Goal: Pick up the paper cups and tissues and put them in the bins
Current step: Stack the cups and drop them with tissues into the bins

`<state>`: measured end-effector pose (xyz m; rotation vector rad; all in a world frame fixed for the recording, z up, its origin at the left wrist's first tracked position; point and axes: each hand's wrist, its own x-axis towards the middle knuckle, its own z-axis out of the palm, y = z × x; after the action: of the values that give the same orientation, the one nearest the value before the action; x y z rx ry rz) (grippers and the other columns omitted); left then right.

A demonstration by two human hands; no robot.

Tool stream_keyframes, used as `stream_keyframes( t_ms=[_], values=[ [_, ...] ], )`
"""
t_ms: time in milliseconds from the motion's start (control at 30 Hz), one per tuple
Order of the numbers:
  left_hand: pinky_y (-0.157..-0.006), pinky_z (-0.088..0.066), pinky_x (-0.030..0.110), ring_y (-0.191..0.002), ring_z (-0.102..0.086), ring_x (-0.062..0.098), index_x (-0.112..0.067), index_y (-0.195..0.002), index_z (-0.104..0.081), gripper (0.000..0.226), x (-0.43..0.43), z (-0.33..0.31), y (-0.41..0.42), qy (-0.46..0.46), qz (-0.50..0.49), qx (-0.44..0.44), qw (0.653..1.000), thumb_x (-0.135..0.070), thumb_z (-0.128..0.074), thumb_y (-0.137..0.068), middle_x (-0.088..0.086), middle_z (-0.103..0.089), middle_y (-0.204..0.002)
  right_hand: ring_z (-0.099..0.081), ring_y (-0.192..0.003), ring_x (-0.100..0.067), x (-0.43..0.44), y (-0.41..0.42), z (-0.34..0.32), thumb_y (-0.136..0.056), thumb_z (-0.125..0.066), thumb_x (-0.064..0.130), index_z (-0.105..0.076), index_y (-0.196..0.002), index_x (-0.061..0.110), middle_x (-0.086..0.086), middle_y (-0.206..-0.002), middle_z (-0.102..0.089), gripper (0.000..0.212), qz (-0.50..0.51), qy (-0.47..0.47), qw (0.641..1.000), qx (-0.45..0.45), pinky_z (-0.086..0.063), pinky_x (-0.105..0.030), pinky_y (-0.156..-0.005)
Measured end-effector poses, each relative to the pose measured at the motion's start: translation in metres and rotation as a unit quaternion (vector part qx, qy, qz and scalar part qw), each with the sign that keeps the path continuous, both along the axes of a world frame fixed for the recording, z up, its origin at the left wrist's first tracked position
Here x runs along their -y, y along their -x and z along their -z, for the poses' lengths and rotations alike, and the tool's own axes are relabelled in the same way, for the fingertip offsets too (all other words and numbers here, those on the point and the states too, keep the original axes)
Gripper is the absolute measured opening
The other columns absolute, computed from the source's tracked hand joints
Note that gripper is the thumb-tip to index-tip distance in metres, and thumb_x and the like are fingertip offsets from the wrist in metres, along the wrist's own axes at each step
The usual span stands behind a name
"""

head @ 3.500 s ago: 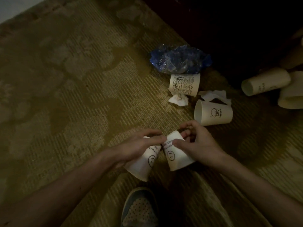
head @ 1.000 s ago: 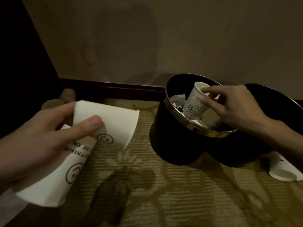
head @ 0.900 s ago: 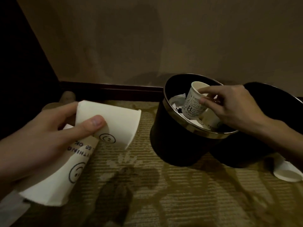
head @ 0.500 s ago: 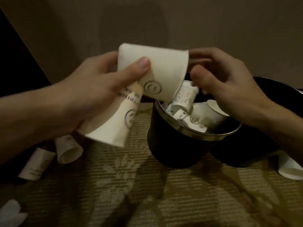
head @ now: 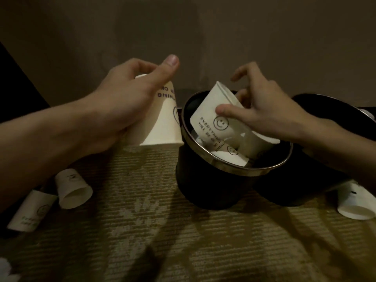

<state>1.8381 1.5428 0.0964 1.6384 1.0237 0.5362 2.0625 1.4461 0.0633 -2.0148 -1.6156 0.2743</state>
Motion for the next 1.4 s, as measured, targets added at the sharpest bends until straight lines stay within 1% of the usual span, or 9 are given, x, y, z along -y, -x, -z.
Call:
stream_keyframes(
  t_ms=[233,333,433,600,733,1000,1233,1300,1400],
  values=[
    [-0.068,-0.057,0.033,-0.082,-0.068,0.019,-0.033,-0.108,-0.057,0.027,-0.005,0.008,-0.007,0.083,-0.014,0.060,0.995,-0.040,-0.063,-0.083,0.001,-0.063,-0.098,-0.061,-0.087,-0.015,-0.024,0.025,0.025,-0.083,-0.057,0.066,-0.057,-0.106,0.031,0.002,-0.100,-0.067,0.043,-0.065,0.141,0.973,0.168,-0.049,-0.033,-0.071],
    [-0.072,-0.057,0.034,-0.084,-0.067,0.019,-0.027,-0.114,-0.056,0.028,-0.004,0.006,-0.007,0.114,-0.004,0.083,0.990,-0.032,-0.052,-0.087,0.003,-0.062,-0.099,-0.059,-0.076,0.002,-0.019,0.021,0.019,-0.094,-0.035,0.062,-0.066,-0.080,0.034,0.014,-0.084,-0.070,0.045,-0.071,0.180,0.979,0.065,-0.045,-0.029,-0.068],
    [-0.081,-0.054,0.040,-0.098,-0.062,0.022,-0.027,-0.118,-0.050,0.026,-0.005,0.007,-0.017,0.095,-0.011,0.103,0.990,-0.028,-0.052,-0.092,0.003,-0.056,-0.110,-0.063,-0.096,-0.003,-0.012,0.011,0.005,-0.094,-0.025,0.064,-0.069,-0.109,0.030,0.007,-0.109,-0.070,0.058,-0.035,0.106,0.993,-0.036,-0.049,-0.031,-0.088],
    [-0.086,-0.056,0.042,-0.106,-0.062,0.017,-0.035,-0.129,-0.041,0.043,-0.007,0.009,-0.055,0.017,0.007,0.195,0.981,-0.029,-0.063,-0.093,-0.002,-0.051,-0.122,-0.072,-0.084,-0.015,-0.001,0.005,-0.023,-0.083,-0.058,0.047,-0.063,-0.110,0.023,0.000,-0.101,-0.072,0.037,-0.075,-0.001,0.948,-0.309,-0.058,-0.025,-0.068],
    [-0.079,-0.059,0.029,-0.106,-0.060,0.010,-0.038,-0.134,-0.044,0.047,-0.015,0.017,-0.081,-0.063,0.069,0.164,0.982,-0.028,-0.064,-0.092,-0.004,-0.054,-0.124,-0.069,-0.088,-0.006,0.002,-0.013,-0.024,-0.083,-0.071,0.020,-0.059,-0.114,0.016,0.000,-0.106,-0.067,0.034,-0.010,-0.058,0.975,-0.214,-0.057,-0.019,-0.067],
    [-0.074,-0.053,0.025,-0.107,-0.058,0.016,-0.030,-0.125,-0.048,0.058,-0.028,0.068,-0.129,-0.205,0.197,-0.099,0.954,-0.028,-0.078,-0.076,0.000,-0.055,-0.127,-0.056,-0.086,-0.001,0.003,-0.060,0.019,-0.079,-0.077,0.027,-0.058,-0.116,0.028,0.007,-0.116,-0.061,0.042,0.044,0.044,0.996,0.070,-0.046,-0.015,-0.068],
    [-0.084,-0.052,0.030,-0.111,-0.059,0.017,-0.027,-0.130,-0.051,0.052,-0.033,0.080,-0.126,-0.246,0.226,-0.164,0.928,-0.034,-0.073,-0.083,0.000,-0.059,-0.126,-0.052,-0.105,-0.014,0.000,-0.057,0.017,-0.090,-0.063,0.037,-0.059,-0.124,0.026,0.005,-0.120,-0.060,0.036,0.035,0.136,0.981,0.135,-0.045,-0.028,-0.079],
    [-0.076,-0.049,0.026,-0.101,-0.061,0.013,-0.028,-0.122,-0.058,0.038,-0.034,0.068,-0.113,-0.269,0.207,-0.153,0.928,-0.037,-0.069,-0.087,-0.004,-0.063,-0.113,-0.047,-0.117,-0.021,0.003,-0.042,0.005,-0.090,-0.058,0.041,-0.062,-0.120,0.026,0.001,-0.122,-0.061,0.034,0.028,0.091,0.977,0.192,-0.039,-0.035,-0.090],
    [-0.060,-0.043,0.023,-0.079,-0.058,0.008,-0.028,-0.089,-0.062,0.010,-0.035,0.042,-0.078,-0.354,0.197,-0.173,0.898,-0.038,-0.066,-0.089,-0.012,-0.059,-0.081,-0.058,-0.091,-0.009,0.013,0.002,-0.009,-0.085,-0.056,0.046,-0.065,-0.102,0.030,0.011,-0.096,-0.065,0.025,0.012,-0.027,0.992,0.119,-0.044,-0.028,-0.073]
  ],
)
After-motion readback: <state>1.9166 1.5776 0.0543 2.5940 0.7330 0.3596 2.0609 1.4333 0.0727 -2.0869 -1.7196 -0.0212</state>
